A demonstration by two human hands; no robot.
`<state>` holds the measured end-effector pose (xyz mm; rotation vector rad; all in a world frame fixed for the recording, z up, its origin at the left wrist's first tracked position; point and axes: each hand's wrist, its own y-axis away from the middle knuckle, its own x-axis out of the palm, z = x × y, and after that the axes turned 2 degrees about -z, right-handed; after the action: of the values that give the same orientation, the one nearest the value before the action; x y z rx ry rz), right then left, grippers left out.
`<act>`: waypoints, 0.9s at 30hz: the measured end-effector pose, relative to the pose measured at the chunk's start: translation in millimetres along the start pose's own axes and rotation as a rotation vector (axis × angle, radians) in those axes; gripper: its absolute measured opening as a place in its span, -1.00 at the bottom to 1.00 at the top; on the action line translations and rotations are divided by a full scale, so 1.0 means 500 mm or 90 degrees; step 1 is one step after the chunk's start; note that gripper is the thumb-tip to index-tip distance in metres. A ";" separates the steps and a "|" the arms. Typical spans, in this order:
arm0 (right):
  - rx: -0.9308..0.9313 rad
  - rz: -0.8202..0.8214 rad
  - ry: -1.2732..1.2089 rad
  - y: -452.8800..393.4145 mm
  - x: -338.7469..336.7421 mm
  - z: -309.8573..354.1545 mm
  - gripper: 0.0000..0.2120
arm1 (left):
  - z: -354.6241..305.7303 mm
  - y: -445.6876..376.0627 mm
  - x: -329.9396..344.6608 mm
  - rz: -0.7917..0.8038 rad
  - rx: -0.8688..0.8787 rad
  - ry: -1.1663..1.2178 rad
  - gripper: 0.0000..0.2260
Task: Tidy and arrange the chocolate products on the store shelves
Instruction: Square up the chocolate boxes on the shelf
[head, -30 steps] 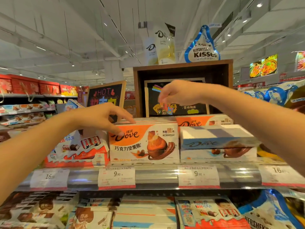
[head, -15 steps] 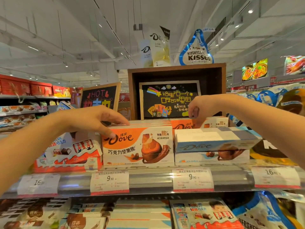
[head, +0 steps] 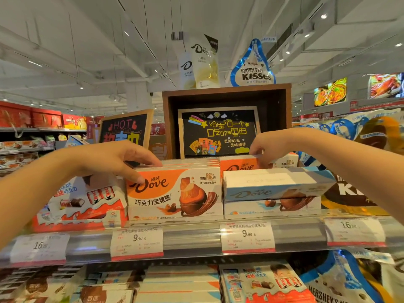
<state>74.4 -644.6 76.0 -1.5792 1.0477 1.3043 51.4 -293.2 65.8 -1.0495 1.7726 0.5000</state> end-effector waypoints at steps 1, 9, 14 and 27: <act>-0.009 -0.019 -0.021 0.006 -0.007 -0.003 -0.97 | 0.001 -0.001 -0.001 -0.001 0.000 0.005 -0.64; -0.014 -0.487 -0.200 0.105 -0.136 0.042 -0.83 | 0.009 0.000 -0.002 -0.008 0.018 0.015 -0.36; -0.137 -0.508 -0.492 0.138 -0.136 0.140 -0.82 | -0.007 -0.007 0.019 -0.048 -0.003 -0.236 -0.44; -0.165 -0.601 -0.517 0.086 -0.125 0.173 -0.79 | -0.042 -0.021 0.015 -0.015 -0.098 -0.245 -0.19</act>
<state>-0.2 -570.7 122.8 -1.2338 -0.3628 1.1968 47.8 -317.5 69.7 -1.0001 1.3974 0.7777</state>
